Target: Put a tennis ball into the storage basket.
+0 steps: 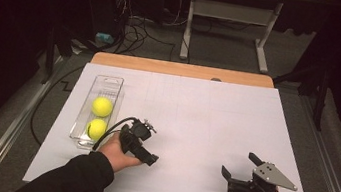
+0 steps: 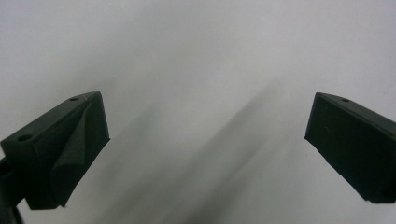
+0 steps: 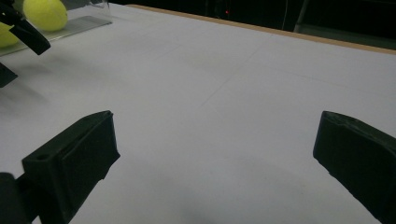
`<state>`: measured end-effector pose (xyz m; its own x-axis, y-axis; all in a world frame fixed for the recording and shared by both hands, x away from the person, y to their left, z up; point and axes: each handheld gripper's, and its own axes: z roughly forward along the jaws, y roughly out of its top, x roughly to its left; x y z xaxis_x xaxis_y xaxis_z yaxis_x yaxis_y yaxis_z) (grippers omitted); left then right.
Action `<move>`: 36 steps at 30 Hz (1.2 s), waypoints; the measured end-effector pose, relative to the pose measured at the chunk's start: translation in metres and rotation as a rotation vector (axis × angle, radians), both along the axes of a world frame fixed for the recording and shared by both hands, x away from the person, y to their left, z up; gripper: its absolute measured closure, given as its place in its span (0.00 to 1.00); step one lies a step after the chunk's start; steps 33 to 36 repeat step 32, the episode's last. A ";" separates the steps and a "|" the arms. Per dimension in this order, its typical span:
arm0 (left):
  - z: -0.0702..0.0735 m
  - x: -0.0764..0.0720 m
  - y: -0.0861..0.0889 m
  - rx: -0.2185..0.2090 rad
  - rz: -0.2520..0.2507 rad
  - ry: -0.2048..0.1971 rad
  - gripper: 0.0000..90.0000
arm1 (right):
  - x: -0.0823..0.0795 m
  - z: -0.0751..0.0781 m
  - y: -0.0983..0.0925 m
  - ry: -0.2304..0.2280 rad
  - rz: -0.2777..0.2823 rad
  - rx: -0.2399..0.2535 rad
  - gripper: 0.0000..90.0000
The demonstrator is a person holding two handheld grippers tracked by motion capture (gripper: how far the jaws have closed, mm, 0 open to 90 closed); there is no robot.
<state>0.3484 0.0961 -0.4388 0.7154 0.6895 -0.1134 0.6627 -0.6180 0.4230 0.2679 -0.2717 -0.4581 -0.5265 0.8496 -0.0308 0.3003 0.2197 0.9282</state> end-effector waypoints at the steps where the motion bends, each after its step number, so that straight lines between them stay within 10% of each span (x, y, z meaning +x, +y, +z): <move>1: -0.002 -0.002 0.000 -0.015 0.001 -0.014 0.01 | 0.000 0.000 0.000 0.000 0.000 -0.002 0.00; 10: -0.009 -0.025 0.011 -0.267 0.008 -0.248 0.00 | 0.000 0.001 -0.001 -0.004 -0.006 0.008 0.00; 23: 0.005 -0.058 0.072 -0.587 0.032 -0.446 0.00 | -0.002 0.005 -0.009 -0.014 -0.045 0.057 0.00; 36: 0.004 -0.059 0.095 -0.552 0.078 -0.496 0.00 | -0.002 0.005 -0.014 -0.017 -0.072 0.070 0.00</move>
